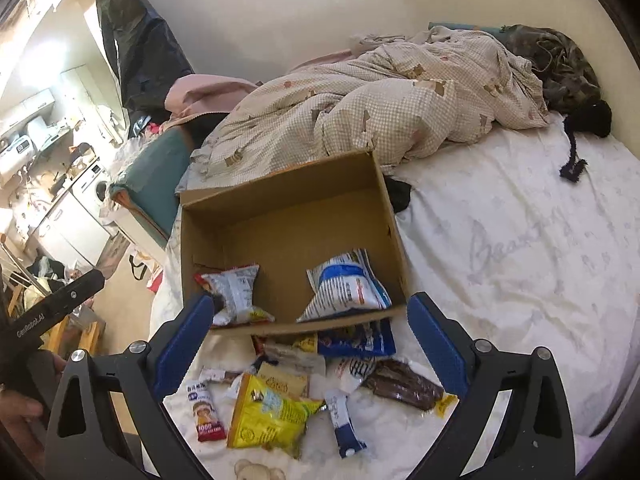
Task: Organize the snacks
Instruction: 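Withdraw both grippers from the box toward the snack pile, then grasp the white cake packet with the left gripper while the right gripper grasps a white-and-blue stick packet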
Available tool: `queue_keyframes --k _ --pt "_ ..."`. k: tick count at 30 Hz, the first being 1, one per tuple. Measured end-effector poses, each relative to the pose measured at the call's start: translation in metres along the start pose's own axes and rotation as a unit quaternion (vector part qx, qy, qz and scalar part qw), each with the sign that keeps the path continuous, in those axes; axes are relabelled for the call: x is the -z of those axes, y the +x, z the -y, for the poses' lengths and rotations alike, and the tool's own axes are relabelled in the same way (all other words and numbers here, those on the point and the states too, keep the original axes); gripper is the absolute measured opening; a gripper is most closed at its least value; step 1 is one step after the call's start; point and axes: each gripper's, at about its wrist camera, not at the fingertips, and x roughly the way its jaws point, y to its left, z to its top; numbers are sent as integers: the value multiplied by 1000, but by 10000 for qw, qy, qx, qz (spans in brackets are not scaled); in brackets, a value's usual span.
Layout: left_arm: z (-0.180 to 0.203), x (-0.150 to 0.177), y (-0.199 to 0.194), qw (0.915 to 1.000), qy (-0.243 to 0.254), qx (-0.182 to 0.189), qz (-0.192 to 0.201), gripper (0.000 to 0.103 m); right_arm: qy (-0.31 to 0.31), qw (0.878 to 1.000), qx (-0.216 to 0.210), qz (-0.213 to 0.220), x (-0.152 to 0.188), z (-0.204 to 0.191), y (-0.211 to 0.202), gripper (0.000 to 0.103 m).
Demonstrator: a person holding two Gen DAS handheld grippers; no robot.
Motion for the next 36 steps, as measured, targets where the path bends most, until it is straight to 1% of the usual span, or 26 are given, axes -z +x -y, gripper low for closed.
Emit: queue_keyframes --k 4,6,7,11,12,15,16,18,19,20,21,22,24,25,26,27,28,29,31,34,36 --pt "-7 15 -1 9997 38 -102 -236 103 133 9999 11 -95 12 4 -6 100" --pt "-11 22 4 9984 94 -333 -448 103 215 9997 21 -133 19 7 -9 100" --pt "-17 25 9 9970 27 -471 -620 103 249 9996 7 -148 23 8 -11 100" --pt "-41 41 25 9898 -550 -532 -1200 103 330 9990 -136 -277 31 8 -9 100" --pt "-44 44 28 9883 -613 -553 -1284 103 320 9989 -142 -318 32 7 -8 100" --pt "-51 65 45 9789 -798 -611 -1779 103 303 9986 -98 -423 36 6 -4 100" --pt "-52 77 54 9729 -875 -639 -2044 103 356 9981 -151 -472 36 7 -3 100" --pt "-53 95 70 9624 -985 -660 -2443 102 529 9966 -272 -569 38 13 1 100" --pt "-51 101 77 9585 -960 -677 -2597 97 634 9956 -318 -613 38 16 2 100" --pt "-49 108 85 9545 -882 -689 -2765 90 796 9940 -336 -671 39 23 4 100" --pt "-44 115 94 9507 -769 -701 -2920 86 875 9931 -307 -721 40 27 6 100" --pt "-42 117 97 9491 -724 -719 -2980 81 934 9920 -185 -827 43 34 9 100" --pt "-38 125 106 9457 -686 -740 -3091 79 888 9893 193 -1142 49 42 19 99" --pt "-35 130 108 9449 -661 -704 -3127 71 842 9873 335 -1302 52 45 24 96" --pt "-33 132 111 9434 -633 -661 -3188 67 806 9833 481 -1557 57 50 32 91" --pt "-29 136 113 9414 -591 -605 -3264 67 854 9775 523 -1856 64 55 43 82" --pt "-26 137 115 9411 -559 -606 -3279 67 909 9729 514 -2063 69 58 50 79" --pt "-24 138 116 9409 -520 -640 -3285 67 947 9667 482 -2327 75 61 61 78" --pt "-21 140 121 9394 -509 -689 -3318 67 840 9596 560 -2625 82 59 77 77" --pt "-18 144 127 9348 -501 -694 -3448 67 565 9548 635 -2849 88 50 95 76" --pt "-18 145 130 9337 -460 -716 -3477 67 408 9527 632 -2945 91 44 103 76"
